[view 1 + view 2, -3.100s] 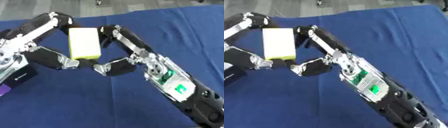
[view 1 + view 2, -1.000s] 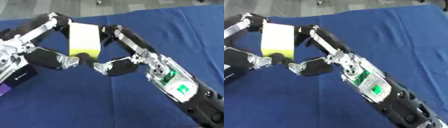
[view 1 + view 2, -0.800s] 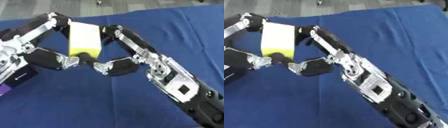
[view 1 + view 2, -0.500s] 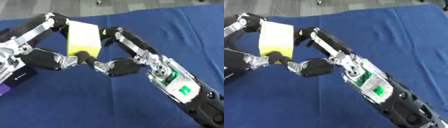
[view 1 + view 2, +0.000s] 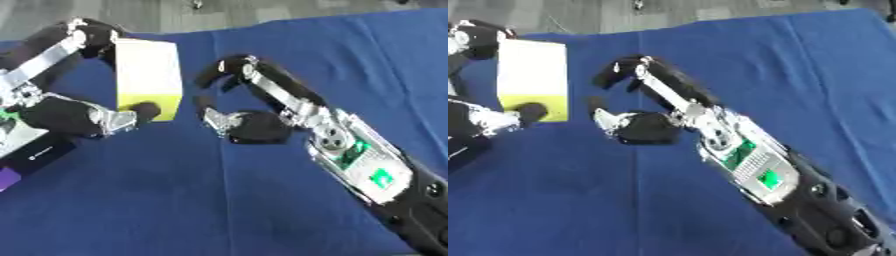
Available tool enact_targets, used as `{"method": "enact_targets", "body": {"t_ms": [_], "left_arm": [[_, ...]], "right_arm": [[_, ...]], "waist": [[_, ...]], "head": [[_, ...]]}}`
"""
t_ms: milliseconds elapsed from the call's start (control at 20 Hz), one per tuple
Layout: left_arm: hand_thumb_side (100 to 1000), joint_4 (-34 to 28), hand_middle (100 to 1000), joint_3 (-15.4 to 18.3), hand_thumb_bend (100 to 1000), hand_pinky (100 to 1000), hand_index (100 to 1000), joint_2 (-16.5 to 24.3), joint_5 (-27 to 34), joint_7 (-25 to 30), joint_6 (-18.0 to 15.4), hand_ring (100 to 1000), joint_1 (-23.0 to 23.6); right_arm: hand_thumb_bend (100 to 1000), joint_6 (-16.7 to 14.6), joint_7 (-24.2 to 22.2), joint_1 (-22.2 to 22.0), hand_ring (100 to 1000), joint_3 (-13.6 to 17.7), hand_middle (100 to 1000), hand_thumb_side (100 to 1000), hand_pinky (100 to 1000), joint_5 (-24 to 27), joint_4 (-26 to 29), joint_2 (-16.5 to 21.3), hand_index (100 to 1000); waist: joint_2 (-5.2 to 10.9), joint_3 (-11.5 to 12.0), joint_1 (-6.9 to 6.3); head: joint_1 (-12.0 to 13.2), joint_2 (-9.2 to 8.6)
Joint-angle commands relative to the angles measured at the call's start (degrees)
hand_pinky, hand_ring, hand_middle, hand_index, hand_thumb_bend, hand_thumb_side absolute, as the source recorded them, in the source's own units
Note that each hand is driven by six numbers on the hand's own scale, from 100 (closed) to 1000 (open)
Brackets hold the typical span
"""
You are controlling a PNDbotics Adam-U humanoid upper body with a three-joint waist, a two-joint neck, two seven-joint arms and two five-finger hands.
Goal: Pick up the objects with one hand, pass them to the other hand, and then place them into the box on the other side of the table.
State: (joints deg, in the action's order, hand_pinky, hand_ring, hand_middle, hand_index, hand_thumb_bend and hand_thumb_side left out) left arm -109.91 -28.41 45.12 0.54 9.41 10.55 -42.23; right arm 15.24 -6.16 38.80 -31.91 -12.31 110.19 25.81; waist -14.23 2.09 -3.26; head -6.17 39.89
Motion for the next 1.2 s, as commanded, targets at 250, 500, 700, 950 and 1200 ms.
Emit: {"method": "enact_targets", "body": {"t_ms": [250,500,700,950,1200], "left_arm": [[354,-2.08,590,2.43,518,685,683,3.31,2.2,0.62,-1.82,639,0.99],[289,-2.08,560,5.62,387,668,657,4.74,4.09,-3.12,-2.35,623,3.31],[267,-1.54,557,8.13,371,665,654,6.39,3.92,-6.17,-2.45,622,5.67],[264,-1.04,557,11.4,363,664,652,8.42,2.78,-9.6,-2.58,623,8.87],[248,4.6,557,15.89,365,666,651,10.08,0.52,-13.13,-0.72,626,12.25]], "right_arm": [[178,-2.14,-3.01,0.46,854,1.33,721,566,759,0.4,1.37,3.51,785],[168,-2.57,-2.04,-0.64,852,2.15,719,575,756,2.54,1.53,6.21,781],[166,-2.65,0.0,-1.49,849,3.43,715,561,755,3.65,2.5,7.77,777],[161,-2.21,2.56,-2.38,847,5.37,713,550,756,4.46,3.96,9.23,774],[155,-2.48,6.16,-3.17,847,8.67,713,513,763,4.32,4.39,9.78,773]], "waist": [[-0.2,0.0,0.53],[-0.22,0.15,0.63],[-0.24,0.12,0.75],[-0.3,0.08,0.9],[-0.23,0.29,1.06]], "head": [[0.17,-0.72],[0.47,-0.89],[1.19,-1.14],[2.25,-1.38],[6.31,-1.36]]}}
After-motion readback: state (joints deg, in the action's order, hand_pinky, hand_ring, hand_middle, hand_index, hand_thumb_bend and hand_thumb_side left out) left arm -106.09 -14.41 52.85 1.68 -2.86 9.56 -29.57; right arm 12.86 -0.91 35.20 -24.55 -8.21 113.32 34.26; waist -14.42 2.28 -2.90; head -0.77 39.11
